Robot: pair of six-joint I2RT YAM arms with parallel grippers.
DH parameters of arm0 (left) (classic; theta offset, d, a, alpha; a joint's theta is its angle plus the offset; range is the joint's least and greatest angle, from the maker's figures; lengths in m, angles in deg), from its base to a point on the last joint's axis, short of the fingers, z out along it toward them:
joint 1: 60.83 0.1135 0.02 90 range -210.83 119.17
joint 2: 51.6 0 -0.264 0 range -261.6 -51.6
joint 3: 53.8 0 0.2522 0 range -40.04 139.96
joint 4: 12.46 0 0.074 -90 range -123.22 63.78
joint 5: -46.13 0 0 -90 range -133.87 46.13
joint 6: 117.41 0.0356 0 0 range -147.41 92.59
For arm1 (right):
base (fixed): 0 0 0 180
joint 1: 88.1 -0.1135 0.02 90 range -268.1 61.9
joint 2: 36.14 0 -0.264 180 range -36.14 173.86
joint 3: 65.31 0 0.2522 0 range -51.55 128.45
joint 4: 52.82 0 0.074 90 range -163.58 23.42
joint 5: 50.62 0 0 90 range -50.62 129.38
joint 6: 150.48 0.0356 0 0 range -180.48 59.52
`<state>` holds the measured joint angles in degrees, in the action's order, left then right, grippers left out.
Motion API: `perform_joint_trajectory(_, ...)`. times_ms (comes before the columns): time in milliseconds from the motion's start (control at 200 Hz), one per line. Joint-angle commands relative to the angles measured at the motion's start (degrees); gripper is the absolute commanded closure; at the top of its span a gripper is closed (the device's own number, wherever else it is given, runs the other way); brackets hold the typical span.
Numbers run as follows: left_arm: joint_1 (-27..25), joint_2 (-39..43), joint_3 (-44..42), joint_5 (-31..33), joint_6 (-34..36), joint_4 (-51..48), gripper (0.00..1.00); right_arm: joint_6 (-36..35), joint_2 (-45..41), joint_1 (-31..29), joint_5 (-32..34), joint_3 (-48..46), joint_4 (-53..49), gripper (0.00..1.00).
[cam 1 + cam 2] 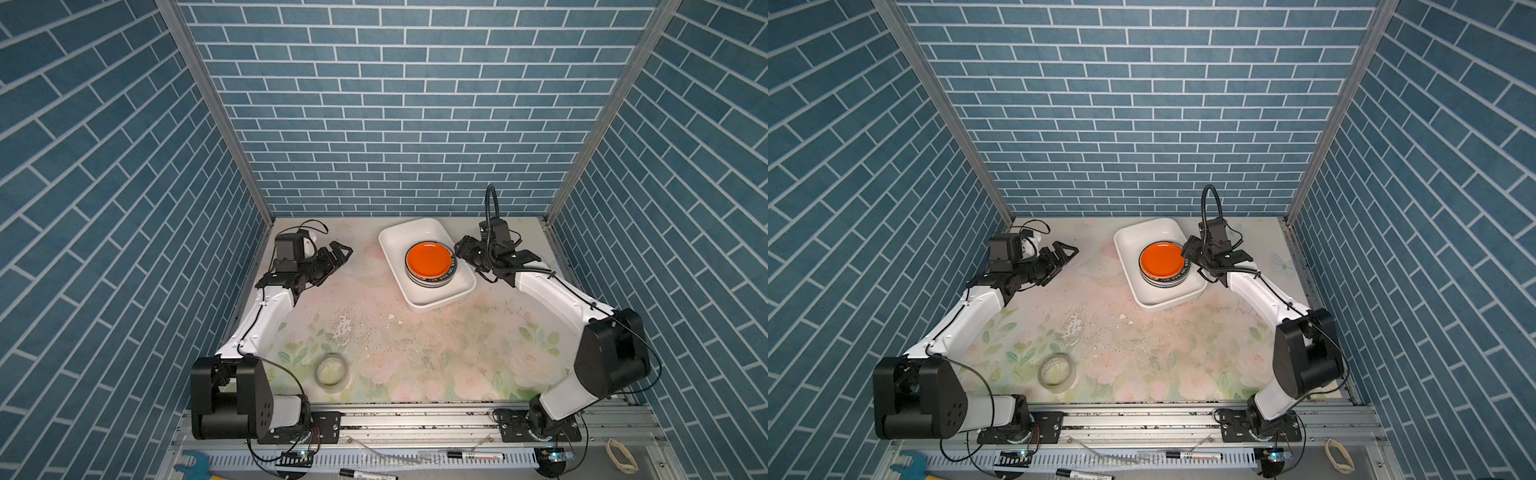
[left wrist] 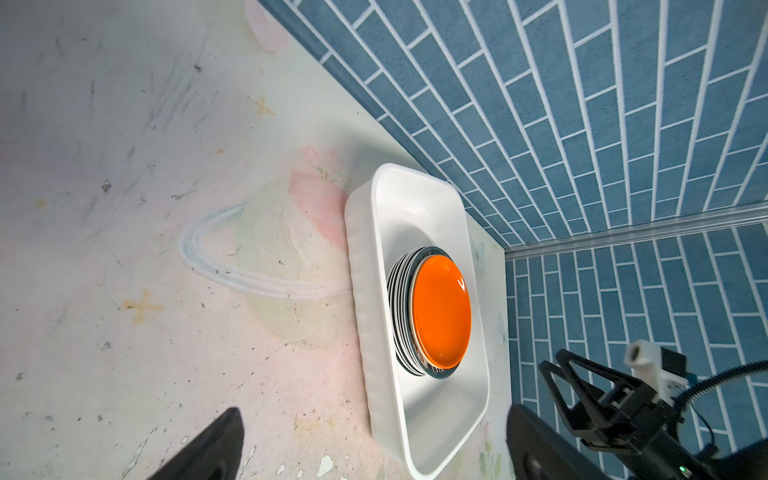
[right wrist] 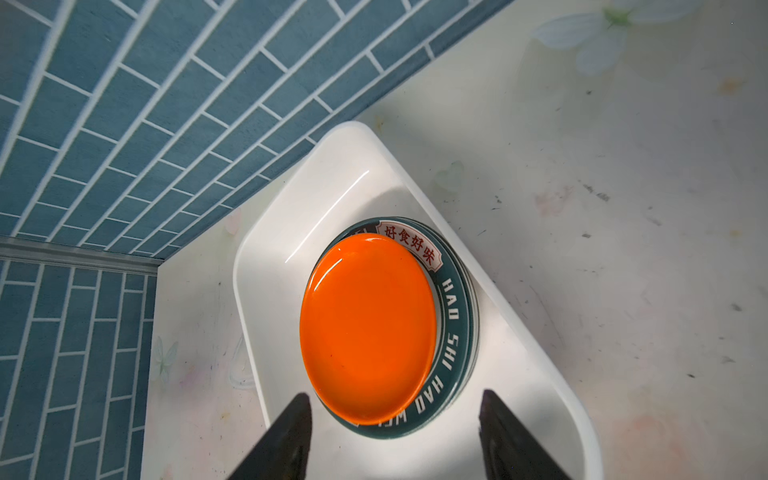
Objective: Place the plates into the plastic bin on the countertop
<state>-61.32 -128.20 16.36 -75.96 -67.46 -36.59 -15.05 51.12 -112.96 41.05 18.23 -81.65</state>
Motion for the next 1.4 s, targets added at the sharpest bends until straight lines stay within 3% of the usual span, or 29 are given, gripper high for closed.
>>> perform_joint_trajectory(0, 0.32, 2.59, -0.16, 1.36, 2.87, 1.15, 0.0, -3.97, -5.86, -0.23, 5.59, -3.26, -5.26, 0.33)
perform_joint_trajectory(360, -1.71, 10.69, -1.24, 3.93, 10.46, 3.19, 0.0, -7.18, -29.18, -0.26, 18.18, -14.18, -15.7, 0.27)
perform_joint_trajectory(550, -7.07, 14.19, -3.2, 8.63, 16.73, 4.45, 0.0, -8.87, -41.79, -0.18, 26.87, -21.48, -19.69, 0.12)
perform_joint_trajectory(760, -12.93, 17.95, -4.87, 14.28, 24.35, 4.13, 0.0, -9.07, -54.02, -0.17, 35.78, -26.44, -27.34, 0.08)
perform_joint_trajectory(1000, -17.35, 14.86, -5.5, 18.84, 27.28, 3.47, 0.0, -8.47, -67.43, -0.17, 42.29, -30.4, -33.32, 0.04)
perform_joint_trajectory(1190, -17.35, 15.22, -8.08, 24.83, 28.58, 6.08, 0.0, -9.82, -70.27, -0.13, 44.96, -32.4, -32.3, 0.02)
perform_joint_trajectory(1395, -17.43, 16.29, -10.41, 34.98, 30.85, 8.46, 0.0, -12.82, -61.54, -0.1, 45.0, -35.05, -22.61, 0.02)
